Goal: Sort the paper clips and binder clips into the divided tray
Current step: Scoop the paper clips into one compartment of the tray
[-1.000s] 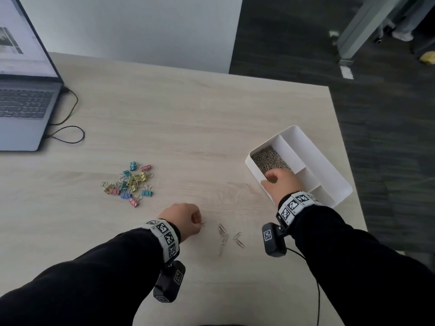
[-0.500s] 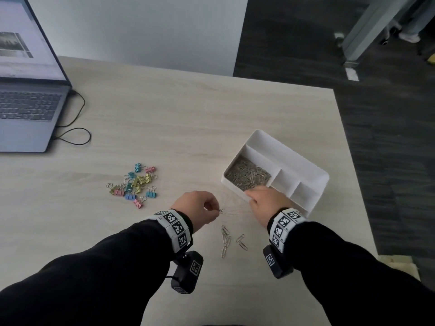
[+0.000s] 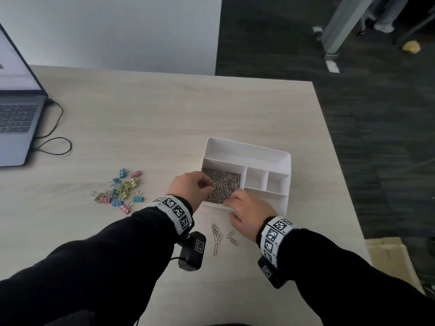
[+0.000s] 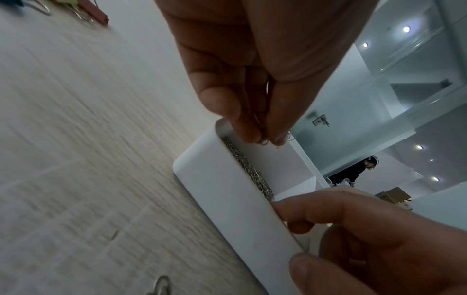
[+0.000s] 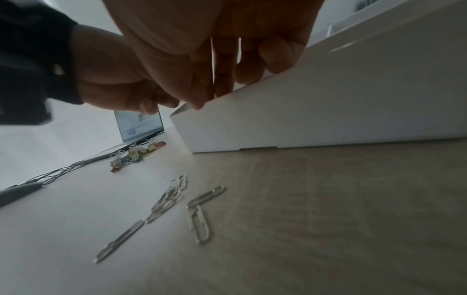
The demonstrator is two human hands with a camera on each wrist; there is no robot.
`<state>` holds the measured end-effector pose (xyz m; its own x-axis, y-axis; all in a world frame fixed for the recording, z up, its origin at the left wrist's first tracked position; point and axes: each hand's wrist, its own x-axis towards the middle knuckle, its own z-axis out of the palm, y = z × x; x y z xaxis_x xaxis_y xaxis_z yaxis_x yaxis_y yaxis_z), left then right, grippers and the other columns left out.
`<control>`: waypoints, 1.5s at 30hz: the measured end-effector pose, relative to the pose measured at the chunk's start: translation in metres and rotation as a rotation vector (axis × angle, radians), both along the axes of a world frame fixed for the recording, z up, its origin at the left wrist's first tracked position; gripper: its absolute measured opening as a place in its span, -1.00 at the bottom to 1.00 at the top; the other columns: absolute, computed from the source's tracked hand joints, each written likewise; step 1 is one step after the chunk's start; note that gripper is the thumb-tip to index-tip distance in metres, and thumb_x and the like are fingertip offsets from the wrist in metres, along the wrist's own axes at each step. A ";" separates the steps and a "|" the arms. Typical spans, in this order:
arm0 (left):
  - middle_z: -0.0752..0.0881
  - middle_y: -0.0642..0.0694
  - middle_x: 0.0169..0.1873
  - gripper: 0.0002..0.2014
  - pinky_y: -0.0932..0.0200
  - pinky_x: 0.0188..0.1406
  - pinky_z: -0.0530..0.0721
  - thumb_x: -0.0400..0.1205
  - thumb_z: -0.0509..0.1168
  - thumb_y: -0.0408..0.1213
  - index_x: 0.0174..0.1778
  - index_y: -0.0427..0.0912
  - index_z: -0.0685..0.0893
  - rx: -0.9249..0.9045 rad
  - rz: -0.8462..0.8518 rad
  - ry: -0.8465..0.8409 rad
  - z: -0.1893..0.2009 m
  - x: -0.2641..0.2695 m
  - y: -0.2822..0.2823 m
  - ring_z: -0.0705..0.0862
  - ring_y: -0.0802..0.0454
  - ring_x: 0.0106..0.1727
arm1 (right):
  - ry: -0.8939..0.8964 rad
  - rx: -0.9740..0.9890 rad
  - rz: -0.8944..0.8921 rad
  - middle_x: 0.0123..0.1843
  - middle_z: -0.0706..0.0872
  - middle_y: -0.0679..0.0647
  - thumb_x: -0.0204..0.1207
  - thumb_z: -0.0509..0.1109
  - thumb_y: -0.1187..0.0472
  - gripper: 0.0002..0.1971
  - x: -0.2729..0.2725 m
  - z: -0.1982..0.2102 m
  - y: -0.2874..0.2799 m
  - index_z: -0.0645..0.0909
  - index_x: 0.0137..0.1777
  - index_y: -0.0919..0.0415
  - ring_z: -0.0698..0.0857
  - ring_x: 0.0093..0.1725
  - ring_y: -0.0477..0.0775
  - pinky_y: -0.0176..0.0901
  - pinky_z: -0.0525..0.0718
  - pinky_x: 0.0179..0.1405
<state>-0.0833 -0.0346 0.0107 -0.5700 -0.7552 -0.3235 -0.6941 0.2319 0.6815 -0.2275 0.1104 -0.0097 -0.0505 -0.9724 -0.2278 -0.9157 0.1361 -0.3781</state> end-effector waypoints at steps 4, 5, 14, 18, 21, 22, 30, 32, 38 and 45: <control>0.65 0.23 -0.34 -0.96 0.23 -0.12 0.62 0.53 0.45 -0.16 -0.13 0.06 0.78 -0.032 -0.063 0.023 -0.001 0.003 0.006 0.59 0.23 -0.32 | -0.071 -0.016 0.033 0.10 0.59 -0.02 0.50 0.15 0.04 -0.71 0.008 -0.006 0.016 0.63 0.10 0.03 0.65 -0.06 0.09 -0.11 0.64 -0.24; 0.67 0.19 -0.29 -0.97 0.24 -0.09 0.60 0.53 0.44 -0.18 -0.16 0.04 0.79 -0.070 -0.100 0.028 -0.001 0.006 0.009 0.60 0.20 -0.28 | -0.068 0.027 0.047 0.09 0.60 -0.02 0.49 0.16 0.02 -0.72 0.011 -0.009 0.019 0.64 0.07 0.03 0.67 -0.07 0.11 -0.12 0.61 -0.24; 0.63 0.02 0.19 -0.65 0.19 0.20 0.58 0.52 0.36 -0.13 0.25 0.01 0.70 -0.072 -0.505 -0.158 -0.037 0.028 0.056 0.68 0.01 0.10 | -0.020 0.305 -0.048 0.22 0.51 0.02 0.48 0.34 -0.04 -0.68 0.021 -0.029 0.038 0.56 0.19 0.01 0.65 0.11 0.20 0.03 0.66 0.06; 0.48 -0.01 0.29 -0.34 -0.05 0.33 0.57 0.36 0.45 0.18 0.37 0.06 0.53 -0.146 -0.593 -0.296 -0.053 0.029 0.072 0.50 -0.10 0.30 | -0.016 0.309 -0.108 0.17 0.55 0.06 0.54 0.31 0.01 -0.79 0.026 -0.031 0.043 0.62 0.11 0.03 0.67 0.06 0.24 0.01 0.64 0.03; 0.45 -0.02 0.25 -0.31 -0.12 0.25 0.62 0.31 0.49 0.23 0.31 0.05 0.49 -0.185 -0.618 -0.354 -0.058 0.030 0.078 0.45 -0.11 0.28 | -0.032 0.324 -0.142 0.15 0.59 0.03 0.55 0.29 0.02 -0.81 0.031 -0.031 0.048 0.65 0.09 0.00 0.68 0.09 0.23 0.01 0.64 0.06; 0.45 -0.02 0.24 -0.34 -0.12 0.25 0.62 0.33 0.50 0.19 0.30 0.03 0.50 -0.187 -0.615 -0.349 -0.059 0.031 0.078 0.46 -0.11 0.28 | -0.033 0.327 -0.148 0.15 0.59 0.03 0.55 0.28 0.03 -0.81 0.033 -0.032 0.049 0.65 0.09 -0.01 0.68 0.10 0.22 0.02 0.64 0.07; 0.62 -0.09 0.12 -0.65 -0.01 0.20 0.62 0.43 0.47 -0.16 0.13 -0.05 0.69 -0.122 -0.527 -0.240 -0.063 0.037 0.068 0.64 -0.16 0.16 | -0.008 0.351 -0.088 0.15 0.58 0.02 0.54 0.24 0.08 -0.81 0.047 -0.029 0.040 0.63 0.08 -0.06 0.67 0.08 0.26 0.06 0.66 0.02; 0.65 -0.11 0.09 -0.70 0.02 0.17 0.63 0.44 0.45 -0.20 0.10 -0.07 0.72 -0.120 -0.513 -0.220 -0.063 0.039 0.067 0.67 -0.17 0.13 | 0.000 0.336 -0.097 0.15 0.59 0.03 0.55 0.23 0.07 -0.81 0.050 -0.027 0.038 0.61 0.09 -0.06 0.67 0.07 0.27 0.05 0.66 0.01; 0.63 -0.12 0.09 -0.66 0.04 0.13 0.63 0.47 0.47 -0.13 0.15 -0.06 0.69 -0.111 -0.488 -0.222 -0.065 0.043 0.062 0.68 -0.16 0.09 | 0.015 0.303 -0.085 0.20 0.53 0.03 0.54 0.25 0.07 -0.69 0.054 -0.027 0.033 0.50 0.29 -0.09 0.67 0.03 0.31 0.02 0.60 -0.12; 0.63 -0.05 0.00 -0.82 0.05 0.02 0.68 0.49 0.41 -0.12 -0.02 -0.01 0.76 -0.123 -0.495 -0.261 -0.062 0.038 0.062 0.70 -0.12 0.01 | 0.005 0.309 -0.119 0.16 0.58 0.01 0.56 0.24 0.01 -0.81 0.053 -0.028 0.031 0.58 0.12 -0.05 0.68 0.05 0.29 0.02 0.64 -0.01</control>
